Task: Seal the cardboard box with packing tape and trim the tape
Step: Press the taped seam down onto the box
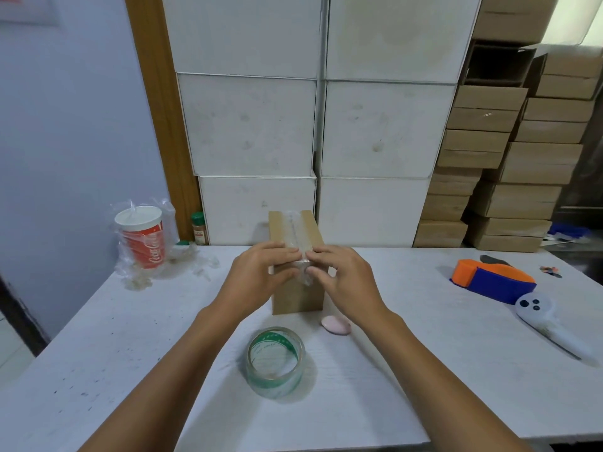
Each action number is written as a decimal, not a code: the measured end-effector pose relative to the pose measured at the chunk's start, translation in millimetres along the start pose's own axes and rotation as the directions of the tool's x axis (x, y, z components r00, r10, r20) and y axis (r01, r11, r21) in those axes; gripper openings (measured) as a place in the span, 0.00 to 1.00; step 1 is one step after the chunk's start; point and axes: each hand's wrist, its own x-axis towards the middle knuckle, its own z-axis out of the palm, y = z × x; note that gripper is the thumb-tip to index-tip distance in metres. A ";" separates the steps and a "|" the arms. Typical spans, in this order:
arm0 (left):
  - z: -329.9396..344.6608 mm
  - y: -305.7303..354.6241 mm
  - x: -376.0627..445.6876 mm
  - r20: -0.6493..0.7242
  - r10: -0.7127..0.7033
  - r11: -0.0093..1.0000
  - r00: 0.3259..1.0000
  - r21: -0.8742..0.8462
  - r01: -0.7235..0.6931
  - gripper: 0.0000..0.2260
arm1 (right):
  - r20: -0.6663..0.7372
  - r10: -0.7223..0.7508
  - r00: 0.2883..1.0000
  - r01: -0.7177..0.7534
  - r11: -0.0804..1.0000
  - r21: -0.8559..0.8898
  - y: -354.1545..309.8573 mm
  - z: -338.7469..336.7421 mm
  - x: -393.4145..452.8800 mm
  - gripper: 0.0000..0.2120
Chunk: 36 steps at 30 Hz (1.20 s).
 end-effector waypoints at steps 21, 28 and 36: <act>1.6 -23.1 -2.5 -0.052 0.045 0.987 0.998 -0.150 -0.052 0.13 | -0.098 0.000 0.995 0.002 1.000 0.015 7.4 8.1 -2.9 0.11; -19.8 -9.3 -28.7 0.094 -0.112 0.949 0.989 -0.284 0.134 0.22 | -0.123 0.006 0.992 0.001 0.998 0.062 6.2 10.0 -9.4 0.12; -54.1 -57.4 -125.5 0.487 -0.164 0.942 0.858 -0.181 0.283 0.23 | -0.119 0.014 0.993 -0.006 0.998 0.062 5.5 11.6 -7.9 0.11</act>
